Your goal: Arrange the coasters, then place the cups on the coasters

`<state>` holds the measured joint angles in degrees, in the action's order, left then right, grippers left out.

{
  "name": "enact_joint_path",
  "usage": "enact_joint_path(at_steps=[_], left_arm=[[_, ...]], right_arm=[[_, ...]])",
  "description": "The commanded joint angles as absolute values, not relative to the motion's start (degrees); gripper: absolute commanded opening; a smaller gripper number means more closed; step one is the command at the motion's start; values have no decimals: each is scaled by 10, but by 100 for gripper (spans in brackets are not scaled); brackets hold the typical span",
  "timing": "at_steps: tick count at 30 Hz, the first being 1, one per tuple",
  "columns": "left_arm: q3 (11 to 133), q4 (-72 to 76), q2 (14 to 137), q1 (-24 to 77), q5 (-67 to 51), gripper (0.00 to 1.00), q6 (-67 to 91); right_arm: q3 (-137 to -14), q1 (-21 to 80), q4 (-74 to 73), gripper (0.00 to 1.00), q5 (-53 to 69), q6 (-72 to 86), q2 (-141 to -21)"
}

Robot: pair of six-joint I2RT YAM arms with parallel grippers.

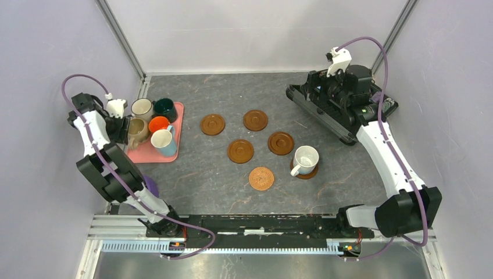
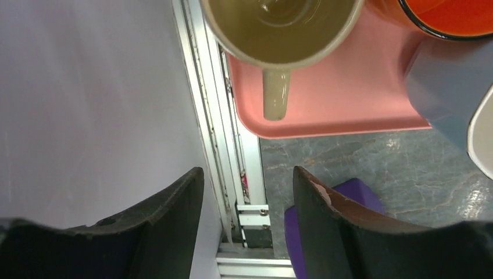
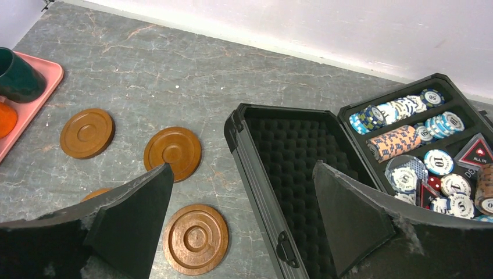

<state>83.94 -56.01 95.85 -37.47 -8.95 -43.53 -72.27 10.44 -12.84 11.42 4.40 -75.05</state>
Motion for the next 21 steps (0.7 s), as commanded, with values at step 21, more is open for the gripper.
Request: enact_joint_path(at_steps=[21], left_arm=[[764, -406, 1049, -372, -188, 53, -499]], right_arm=[[-778, 103, -136, 98, 71, 5, -769]])
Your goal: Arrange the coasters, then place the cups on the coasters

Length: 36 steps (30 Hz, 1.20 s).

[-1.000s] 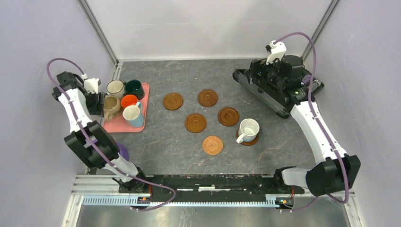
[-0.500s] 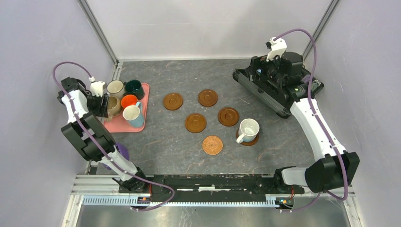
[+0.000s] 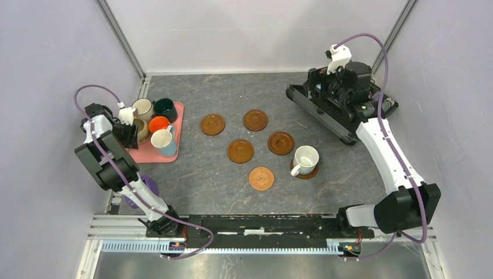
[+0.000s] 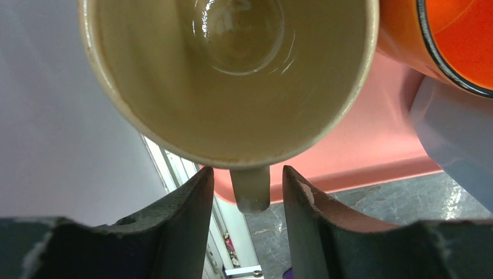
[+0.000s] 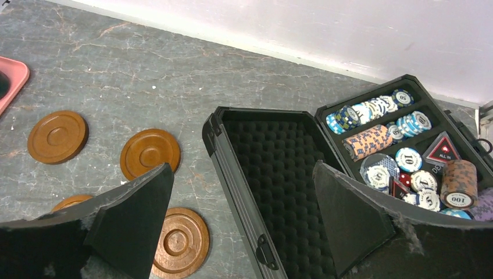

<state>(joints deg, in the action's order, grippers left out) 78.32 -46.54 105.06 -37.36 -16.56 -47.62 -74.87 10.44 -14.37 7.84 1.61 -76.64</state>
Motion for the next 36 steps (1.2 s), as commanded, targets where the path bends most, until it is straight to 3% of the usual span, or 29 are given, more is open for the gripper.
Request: enact_joint_path(at_steps=[1, 7, 18, 36], left_arm=[[760, -399, 1049, -372, -189, 53, -498], [754, -370, 1057, -371, -194, 42, -493], [757, -401, 1011, -375, -203, 3, -500], [860, -494, 906, -379, -255, 2, -411]], right_arm=[[-778, 103, -136, 98, 69, 5, -768], [-775, 103, -138, 98, 72, -9, -769], [-762, 104, -122, 98, 75, -10, -762], [-732, 104, -89, 98, 89, -9, -736]])
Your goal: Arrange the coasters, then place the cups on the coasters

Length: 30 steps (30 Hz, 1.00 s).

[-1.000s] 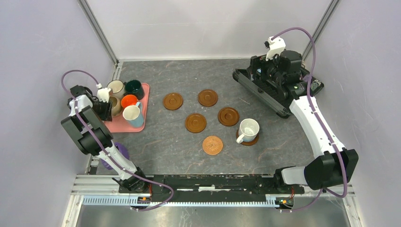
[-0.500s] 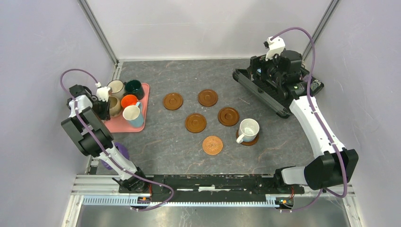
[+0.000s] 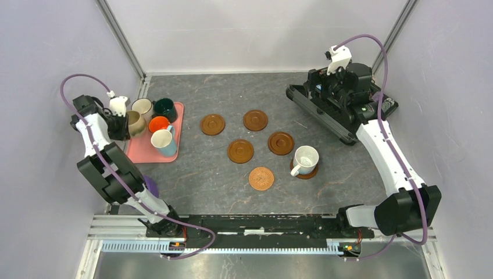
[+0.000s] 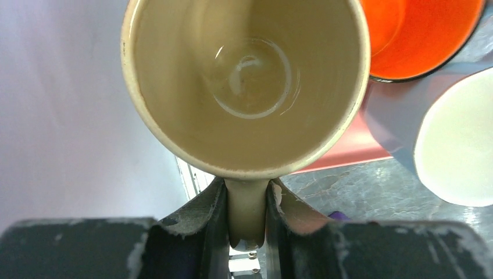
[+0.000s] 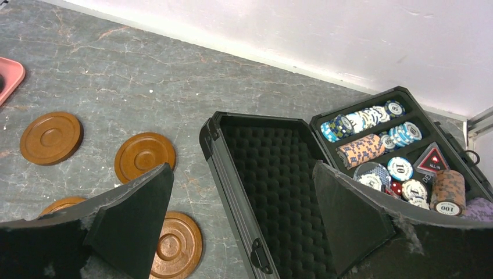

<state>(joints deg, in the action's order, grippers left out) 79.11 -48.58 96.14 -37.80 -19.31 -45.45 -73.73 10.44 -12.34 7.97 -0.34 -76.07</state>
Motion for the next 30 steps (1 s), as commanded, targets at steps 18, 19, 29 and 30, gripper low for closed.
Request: enact_joint_path(at_steps=[18, 19, 29, 30], left_arm=[[1023, -492, 884, -116, -231, 2, -204], [1016, -477, 881, -89, -223, 2, -186], [824, -308, 798, 186, -96, 2, -81], [809, -290, 792, 208, -80, 2, -69]], right_arm=[[-743, 102, -125, 98, 45, -26, -710], [-744, 102, -132, 98, 38, -28, -707], [-740, 84, -165, 98, -20, -31, -666], [-739, 82, -167, 98, -20, -32, -664]])
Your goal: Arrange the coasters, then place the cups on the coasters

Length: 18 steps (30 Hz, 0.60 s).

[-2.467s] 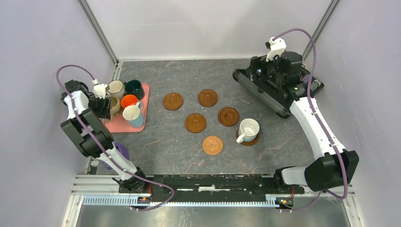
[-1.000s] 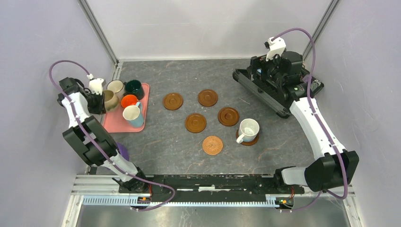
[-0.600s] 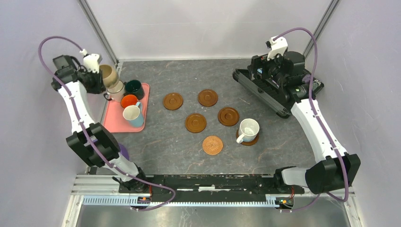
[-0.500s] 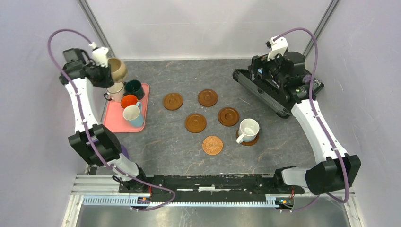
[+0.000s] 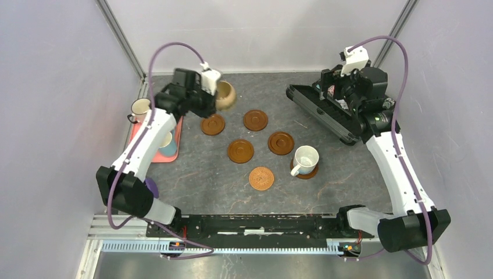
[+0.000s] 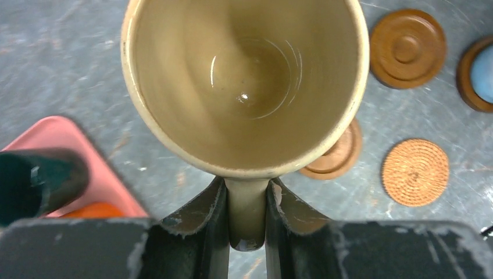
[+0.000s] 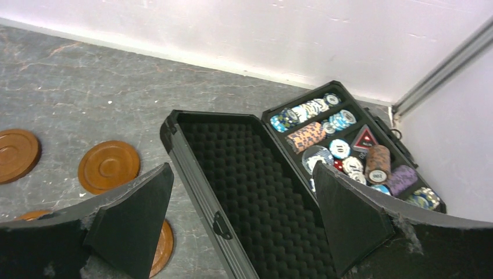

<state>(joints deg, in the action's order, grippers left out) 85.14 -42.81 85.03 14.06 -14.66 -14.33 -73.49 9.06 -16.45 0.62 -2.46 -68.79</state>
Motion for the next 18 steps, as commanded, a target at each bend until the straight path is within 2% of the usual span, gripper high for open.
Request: enact_joint_path(at_steps=[1, 9, 18], left_arm=[[796, -275, 790, 226, -63, 2, -59], [765, -224, 820, 370, 14, 2, -14], [768, -153, 900, 455, 2, 2, -5]], right_arm=[[-738, 81, -168, 98, -19, -33, -662], [-708, 79, -170, 98, -5, -28, -643], [-704, 72, -163, 98, 19, -25, -638]])
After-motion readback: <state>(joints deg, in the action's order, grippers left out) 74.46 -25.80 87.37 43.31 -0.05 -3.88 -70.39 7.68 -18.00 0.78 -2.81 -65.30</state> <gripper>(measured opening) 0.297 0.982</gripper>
